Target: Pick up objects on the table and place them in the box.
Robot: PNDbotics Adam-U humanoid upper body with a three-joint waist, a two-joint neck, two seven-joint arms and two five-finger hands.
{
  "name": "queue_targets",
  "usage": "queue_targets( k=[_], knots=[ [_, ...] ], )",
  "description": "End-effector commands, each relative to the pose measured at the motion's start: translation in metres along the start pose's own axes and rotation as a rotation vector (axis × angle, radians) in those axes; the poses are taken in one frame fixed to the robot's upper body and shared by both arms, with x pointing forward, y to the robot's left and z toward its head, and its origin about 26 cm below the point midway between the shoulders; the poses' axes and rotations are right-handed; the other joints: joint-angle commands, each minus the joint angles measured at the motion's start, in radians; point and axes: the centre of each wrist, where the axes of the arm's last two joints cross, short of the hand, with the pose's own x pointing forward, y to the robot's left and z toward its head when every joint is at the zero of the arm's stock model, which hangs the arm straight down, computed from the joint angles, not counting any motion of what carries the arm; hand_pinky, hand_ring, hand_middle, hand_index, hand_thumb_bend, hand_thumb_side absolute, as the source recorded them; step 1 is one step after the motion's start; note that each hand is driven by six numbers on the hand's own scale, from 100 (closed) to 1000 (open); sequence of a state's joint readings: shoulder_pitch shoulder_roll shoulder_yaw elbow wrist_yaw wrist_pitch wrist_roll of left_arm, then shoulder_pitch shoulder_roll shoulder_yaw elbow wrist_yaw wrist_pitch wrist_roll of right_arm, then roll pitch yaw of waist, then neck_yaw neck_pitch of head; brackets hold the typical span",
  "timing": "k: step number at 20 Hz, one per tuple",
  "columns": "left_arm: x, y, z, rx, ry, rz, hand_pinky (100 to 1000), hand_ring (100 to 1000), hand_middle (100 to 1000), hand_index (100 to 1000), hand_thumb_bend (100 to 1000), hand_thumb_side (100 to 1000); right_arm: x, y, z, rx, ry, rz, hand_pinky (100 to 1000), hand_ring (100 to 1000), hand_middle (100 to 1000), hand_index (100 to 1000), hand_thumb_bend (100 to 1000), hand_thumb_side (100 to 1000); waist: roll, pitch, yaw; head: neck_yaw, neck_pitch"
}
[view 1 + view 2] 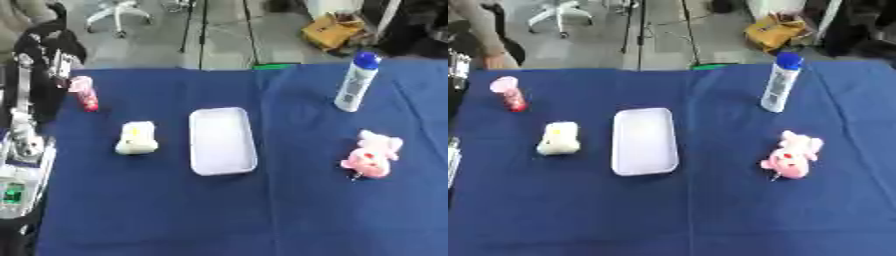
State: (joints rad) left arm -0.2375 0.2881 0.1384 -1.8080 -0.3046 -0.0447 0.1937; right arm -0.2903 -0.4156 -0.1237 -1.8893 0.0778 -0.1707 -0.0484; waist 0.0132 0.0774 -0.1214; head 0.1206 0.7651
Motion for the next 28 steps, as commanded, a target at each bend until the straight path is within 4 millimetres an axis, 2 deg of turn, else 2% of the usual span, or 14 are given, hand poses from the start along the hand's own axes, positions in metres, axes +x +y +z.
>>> queue_targets(
  k=[1, 10, 12, 13, 16, 17, 20, 21, 22, 25, 28],
  knots=[
    [0.006, 0.004, -0.004, 0.004, -0.029, -0.004, 793, 772, 812, 850, 544, 855, 0.008, -0.006, -0.006, -0.005, -0.036, 0.012, 805, 799, 788, 911, 241, 643, -0.012, -0.002, 0.0, 0.003, 0.005],
    [0.006, 0.005, -0.006, -0.011, -0.033, -0.028, 795, 773, 812, 850, 571, 834, 0.008, -0.005, -0.005, -0.005, -0.035, 0.012, 805, 798, 788, 912, 241, 642, -0.012, -0.003, -0.001, 0.005, 0.005],
    [0.007, 0.007, -0.009, -0.029, -0.037, -0.058, 796, 774, 813, 851, 578, 832, 0.008, -0.005, -0.005, -0.003, -0.035, 0.012, 805, 799, 788, 912, 241, 642, -0.012, -0.004, -0.002, 0.006, 0.005],
    [0.006, 0.009, -0.012, -0.071, -0.044, -0.103, 799, 783, 816, 857, 599, 800, 0.008, -0.005, -0.006, -0.002, -0.035, 0.012, 805, 798, 788, 912, 242, 642, -0.011, -0.005, -0.004, 0.005, 0.005],
    [0.007, 0.015, -0.02, -0.179, -0.053, -0.222, 799, 786, 818, 859, 602, 790, 0.008, -0.005, -0.005, -0.001, -0.033, 0.012, 805, 798, 788, 912, 242, 642, -0.011, -0.006, -0.006, 0.002, 0.005],
    [0.004, 0.016, -0.024, -0.283, -0.055, -0.324, 809, 820, 844, 893, 631, 769, 0.008, -0.005, -0.006, 0.004, -0.035, 0.012, 805, 798, 788, 913, 242, 642, -0.009, -0.006, -0.01, -0.001, 0.005],
    [0.003, 0.023, -0.046, -0.674, -0.039, -0.704, 813, 832, 848, 891, 680, 756, 0.007, -0.004, -0.006, 0.013, -0.034, 0.009, 806, 798, 788, 913, 242, 643, -0.007, -0.01, -0.017, -0.009, 0.005],
    [0.005, 0.026, -0.051, -0.762, -0.027, -0.793, 814, 840, 849, 887, 741, 720, 0.007, -0.004, -0.006, 0.015, -0.033, 0.009, 806, 798, 788, 913, 242, 643, -0.007, -0.011, -0.019, -0.012, 0.005],
    [0.007, 0.028, -0.058, -0.839, -0.011, -0.871, 814, 840, 849, 887, 741, 720, 0.007, -0.004, -0.005, 0.016, -0.031, 0.009, 806, 798, 788, 913, 242, 643, -0.007, -0.012, -0.021, -0.015, 0.005],
    [0.006, 0.029, -0.069, -0.985, 0.042, -1.01, 812, 845, 844, 881, 813, 660, 0.007, -0.004, -0.005, 0.019, -0.031, 0.009, 806, 798, 788, 913, 243, 642, -0.006, -0.013, -0.025, -0.018, 0.005],
    [-0.002, 0.024, -0.074, -1.058, 0.092, -1.067, 809, 843, 840, 881, 816, 647, 0.007, -0.003, -0.006, 0.019, -0.031, 0.007, 806, 798, 788, 913, 242, 642, -0.005, -0.013, -0.029, -0.023, 0.005]
  ],
)
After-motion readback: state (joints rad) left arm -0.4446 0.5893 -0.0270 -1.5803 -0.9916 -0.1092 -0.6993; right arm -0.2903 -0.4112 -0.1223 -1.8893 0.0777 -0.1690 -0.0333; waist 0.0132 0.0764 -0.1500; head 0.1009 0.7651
